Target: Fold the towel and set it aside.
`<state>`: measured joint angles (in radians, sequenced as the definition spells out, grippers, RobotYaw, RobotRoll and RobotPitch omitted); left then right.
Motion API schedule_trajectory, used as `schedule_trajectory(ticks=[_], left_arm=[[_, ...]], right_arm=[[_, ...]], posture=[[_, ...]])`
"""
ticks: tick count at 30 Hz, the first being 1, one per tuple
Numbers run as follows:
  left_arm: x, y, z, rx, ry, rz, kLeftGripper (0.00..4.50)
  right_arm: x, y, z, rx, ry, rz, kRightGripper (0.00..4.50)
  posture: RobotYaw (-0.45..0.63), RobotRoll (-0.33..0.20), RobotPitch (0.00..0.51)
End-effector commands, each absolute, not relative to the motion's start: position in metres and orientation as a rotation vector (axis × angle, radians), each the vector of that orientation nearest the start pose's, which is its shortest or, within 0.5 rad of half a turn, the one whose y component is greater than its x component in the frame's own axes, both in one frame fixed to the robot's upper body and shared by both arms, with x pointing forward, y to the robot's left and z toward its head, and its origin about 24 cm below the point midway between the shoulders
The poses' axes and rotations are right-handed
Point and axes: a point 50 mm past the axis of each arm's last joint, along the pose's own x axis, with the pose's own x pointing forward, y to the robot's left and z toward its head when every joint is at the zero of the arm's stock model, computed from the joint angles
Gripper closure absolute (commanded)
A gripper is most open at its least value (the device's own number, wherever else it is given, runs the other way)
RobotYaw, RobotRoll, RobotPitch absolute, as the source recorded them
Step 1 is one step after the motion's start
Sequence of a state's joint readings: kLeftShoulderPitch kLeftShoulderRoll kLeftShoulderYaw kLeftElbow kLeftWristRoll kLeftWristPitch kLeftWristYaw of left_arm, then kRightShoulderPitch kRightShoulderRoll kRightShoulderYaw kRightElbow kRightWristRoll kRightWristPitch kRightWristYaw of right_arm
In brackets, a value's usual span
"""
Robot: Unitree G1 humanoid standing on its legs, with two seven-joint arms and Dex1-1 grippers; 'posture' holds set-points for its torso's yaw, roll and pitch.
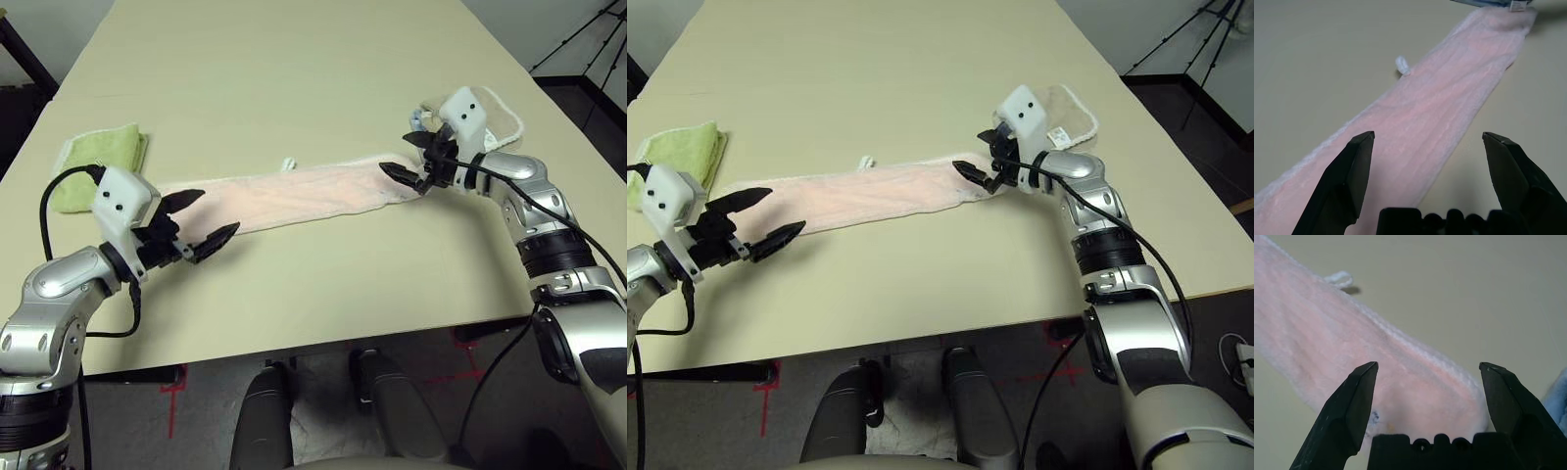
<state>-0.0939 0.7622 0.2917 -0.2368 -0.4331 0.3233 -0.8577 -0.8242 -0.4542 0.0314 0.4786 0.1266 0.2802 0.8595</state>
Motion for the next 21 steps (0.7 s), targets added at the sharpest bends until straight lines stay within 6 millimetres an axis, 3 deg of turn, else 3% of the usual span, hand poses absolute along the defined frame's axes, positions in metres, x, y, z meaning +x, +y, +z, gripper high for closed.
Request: schedule_trajectory(ticks=[1,8,12,21], left_arm=[[0.241,0.261,0.162,0.377,0.014,-0.767,0.03],[0.244,0.264,0.168,0.343,-0.009,-0.777,0.03],[0.246,0.268,0.169,0.37,-0.001,-0.77,0.03],[0.248,0.269,0.17,0.385,0.005,-0.768,0.03]], right_arm=[[0.363,-0.181,0.182,-0.26,0.052,0.798,0.03],[0.345,-0.197,0.177,-0.078,0.103,0.73,0.03],[0.333,-0.209,0.167,0.161,0.222,0.642,0.03],[0.308,-0.208,0.145,0.375,0.422,0.538,0.03]], posture=[[-0.05,0.0,0.19],[-0.05,0.0,0.19],[-0.06,0.0,0.191],[-0.08,0.0,0.202]])
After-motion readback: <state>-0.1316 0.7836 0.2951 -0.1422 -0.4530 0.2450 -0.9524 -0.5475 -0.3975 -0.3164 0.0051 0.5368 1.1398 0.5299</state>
